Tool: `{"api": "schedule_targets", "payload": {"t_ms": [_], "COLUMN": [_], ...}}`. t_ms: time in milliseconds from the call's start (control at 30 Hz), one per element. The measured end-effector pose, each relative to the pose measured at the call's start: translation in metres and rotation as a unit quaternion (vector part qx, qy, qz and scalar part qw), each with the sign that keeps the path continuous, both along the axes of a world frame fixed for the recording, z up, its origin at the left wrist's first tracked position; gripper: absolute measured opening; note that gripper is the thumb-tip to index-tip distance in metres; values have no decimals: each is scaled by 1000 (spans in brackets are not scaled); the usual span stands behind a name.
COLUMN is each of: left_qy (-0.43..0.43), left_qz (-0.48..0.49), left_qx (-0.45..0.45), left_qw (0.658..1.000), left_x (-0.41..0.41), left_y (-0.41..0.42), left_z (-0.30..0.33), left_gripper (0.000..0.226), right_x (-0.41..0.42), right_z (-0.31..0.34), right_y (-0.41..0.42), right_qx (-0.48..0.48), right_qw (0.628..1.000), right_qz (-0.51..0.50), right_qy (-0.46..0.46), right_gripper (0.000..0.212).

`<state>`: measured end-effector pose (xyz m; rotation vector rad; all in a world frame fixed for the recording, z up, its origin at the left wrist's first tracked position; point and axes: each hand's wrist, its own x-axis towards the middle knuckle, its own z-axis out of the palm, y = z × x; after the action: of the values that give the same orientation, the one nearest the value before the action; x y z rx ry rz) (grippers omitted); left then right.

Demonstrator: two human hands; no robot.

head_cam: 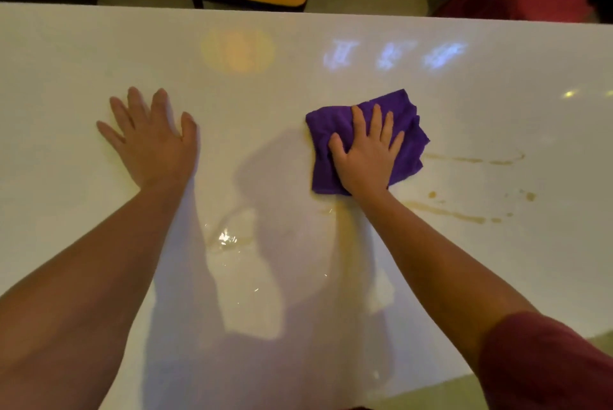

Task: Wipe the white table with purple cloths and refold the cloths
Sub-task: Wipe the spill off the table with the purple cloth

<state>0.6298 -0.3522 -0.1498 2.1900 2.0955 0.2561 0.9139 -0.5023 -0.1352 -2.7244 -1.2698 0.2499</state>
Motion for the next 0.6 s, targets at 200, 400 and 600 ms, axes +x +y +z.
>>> {"api": "schedule_targets", "payload": {"t_ms": [200, 400, 600], "left_qy": [5, 42, 36], "left_qz": [0, 11, -44], "left_qx": [27, 34, 52], "left_qw": [1000, 999, 997], "left_x": [-2, 2, 65], "left_y": [-3, -2, -29], "left_z": [-6, -8, 8], "left_gripper": [58, 51, 47], "right_x": [-52, -39, 65], "right_z": [-3, -4, -9], "right_y": [43, 30, -43], "right_qx": [5, 32, 77], "right_qw": [996, 984, 978], "right_qz": [91, 175, 196], "right_qy": [2, -5, 5], "right_gripper": [81, 76, 71]}}
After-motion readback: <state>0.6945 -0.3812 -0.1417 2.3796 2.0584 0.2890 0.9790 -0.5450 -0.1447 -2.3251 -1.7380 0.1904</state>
